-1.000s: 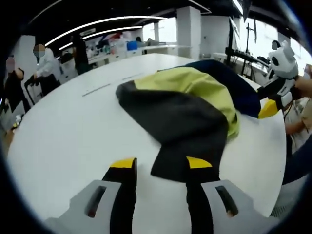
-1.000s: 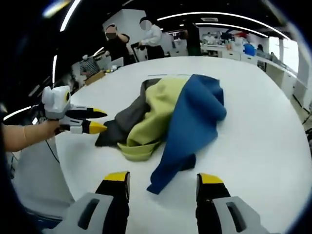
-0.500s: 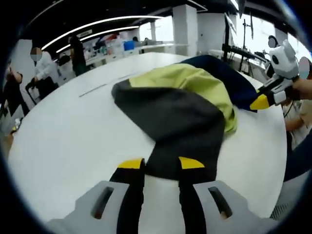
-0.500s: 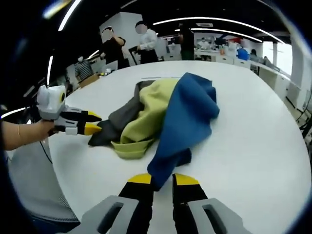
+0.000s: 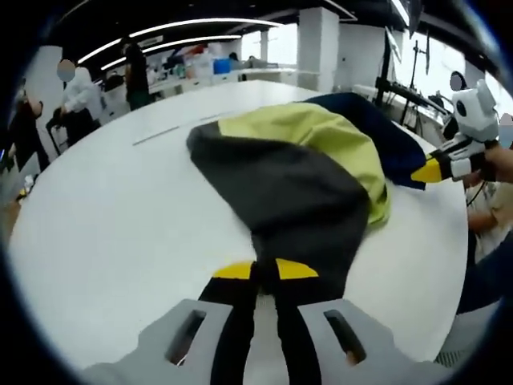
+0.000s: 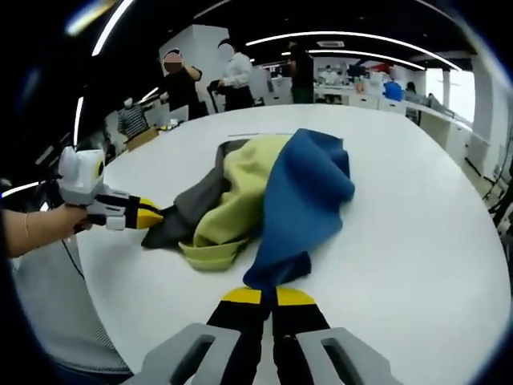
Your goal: Fold the garment on the visible template until the final outline fits inside the template.
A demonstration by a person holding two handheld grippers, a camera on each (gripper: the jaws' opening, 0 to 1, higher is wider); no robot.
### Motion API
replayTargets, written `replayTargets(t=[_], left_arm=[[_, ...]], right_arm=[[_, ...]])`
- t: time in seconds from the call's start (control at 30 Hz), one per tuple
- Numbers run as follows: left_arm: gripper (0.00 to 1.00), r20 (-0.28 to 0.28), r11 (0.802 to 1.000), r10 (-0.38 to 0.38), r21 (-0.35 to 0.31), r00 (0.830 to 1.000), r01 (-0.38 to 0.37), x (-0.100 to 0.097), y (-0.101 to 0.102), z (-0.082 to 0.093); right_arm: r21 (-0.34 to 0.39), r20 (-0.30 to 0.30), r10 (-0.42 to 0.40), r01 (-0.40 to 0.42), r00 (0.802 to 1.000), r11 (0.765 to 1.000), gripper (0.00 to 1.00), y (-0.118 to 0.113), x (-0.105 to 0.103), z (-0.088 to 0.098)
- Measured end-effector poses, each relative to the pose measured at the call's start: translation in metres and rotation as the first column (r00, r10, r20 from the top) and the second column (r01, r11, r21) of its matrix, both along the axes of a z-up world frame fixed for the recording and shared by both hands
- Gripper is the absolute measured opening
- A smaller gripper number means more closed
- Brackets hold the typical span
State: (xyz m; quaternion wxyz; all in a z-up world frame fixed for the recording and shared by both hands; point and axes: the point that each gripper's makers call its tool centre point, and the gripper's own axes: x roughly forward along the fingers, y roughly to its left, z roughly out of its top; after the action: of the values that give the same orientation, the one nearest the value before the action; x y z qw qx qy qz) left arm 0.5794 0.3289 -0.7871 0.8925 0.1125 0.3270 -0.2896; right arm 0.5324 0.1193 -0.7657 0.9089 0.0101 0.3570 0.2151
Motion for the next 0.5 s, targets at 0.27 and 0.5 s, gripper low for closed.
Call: replayTargets(t=[0.27,0.5], left_arm=[[0.01,0.023,0.997,-0.025,0.077,0.999,0.023,-0.003,0.0,0.002],[0.01,0.067,0.998,0.018,0.06,0.998,-0.022,-0.009,0.007,0.026]], right_arm=[[0.021,0.021,0.006,-0.006,1.0,1.0,0.0,-0.002,0.005,0.016],[0.015,0.021,0.046,-0.047,0.999,0.999,0.0,-0.007,0.004,0.032]])
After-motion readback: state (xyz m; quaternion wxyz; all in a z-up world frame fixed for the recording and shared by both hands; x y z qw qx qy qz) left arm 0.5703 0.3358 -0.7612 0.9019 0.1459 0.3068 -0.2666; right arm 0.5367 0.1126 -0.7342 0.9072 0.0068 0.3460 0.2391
